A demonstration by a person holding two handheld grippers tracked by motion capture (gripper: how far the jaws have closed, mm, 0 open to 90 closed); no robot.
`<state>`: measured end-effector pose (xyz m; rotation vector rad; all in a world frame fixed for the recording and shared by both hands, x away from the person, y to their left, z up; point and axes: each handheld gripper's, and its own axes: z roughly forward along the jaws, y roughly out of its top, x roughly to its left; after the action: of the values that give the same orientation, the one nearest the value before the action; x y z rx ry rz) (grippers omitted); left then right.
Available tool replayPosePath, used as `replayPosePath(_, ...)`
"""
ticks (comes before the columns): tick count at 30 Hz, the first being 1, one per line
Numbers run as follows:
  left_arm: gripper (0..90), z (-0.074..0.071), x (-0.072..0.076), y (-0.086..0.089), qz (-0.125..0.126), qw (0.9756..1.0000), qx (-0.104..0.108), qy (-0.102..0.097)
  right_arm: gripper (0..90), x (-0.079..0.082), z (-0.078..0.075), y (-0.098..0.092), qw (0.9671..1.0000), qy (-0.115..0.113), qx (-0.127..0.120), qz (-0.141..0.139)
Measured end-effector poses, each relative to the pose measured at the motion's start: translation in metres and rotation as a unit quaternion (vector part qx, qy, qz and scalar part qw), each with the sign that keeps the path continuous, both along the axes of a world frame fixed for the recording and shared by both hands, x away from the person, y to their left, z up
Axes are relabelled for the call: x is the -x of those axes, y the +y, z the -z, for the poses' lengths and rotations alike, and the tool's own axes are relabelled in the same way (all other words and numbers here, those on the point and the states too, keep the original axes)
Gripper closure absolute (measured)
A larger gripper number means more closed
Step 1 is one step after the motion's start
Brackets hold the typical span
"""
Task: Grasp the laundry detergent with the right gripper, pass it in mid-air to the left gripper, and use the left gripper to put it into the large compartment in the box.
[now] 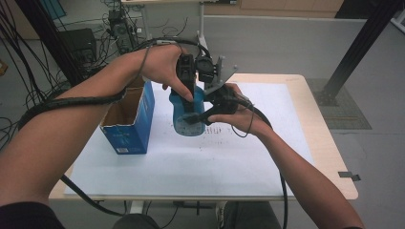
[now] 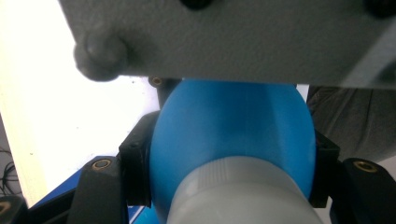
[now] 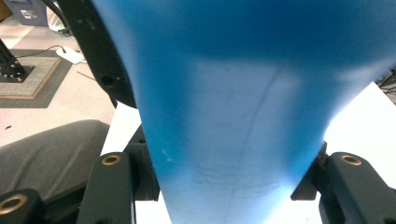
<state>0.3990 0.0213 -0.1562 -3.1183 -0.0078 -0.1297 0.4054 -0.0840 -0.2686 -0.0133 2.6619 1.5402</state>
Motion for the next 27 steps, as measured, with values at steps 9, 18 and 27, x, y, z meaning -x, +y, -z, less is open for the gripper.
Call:
replayPosePath(9, 37.3, -0.0004, 0.0006, 0.0, -0.002, 1.0, -0.001, 0.002, 42.3, 0.0005, -0.0003, -0.0001, 1.0, 0.001, -0.001, -0.002)
replayPosePath(18, 37.4, 0.0001, 0.0004, 0.0003, -0.002, 1.0, -0.001, 0.002, 42.2, 0.0002, -0.0001, -0.0005, 1.0, -0.001, 0.0, -0.001)
replayPosePath(27, 37.4, -0.0001, 0.0009, 0.001, -0.006, 1.0, 0.0, 0.002, 42.2, 0.0006, -0.0001, -0.0002, 1.0, -0.002, -0.002, -0.001)
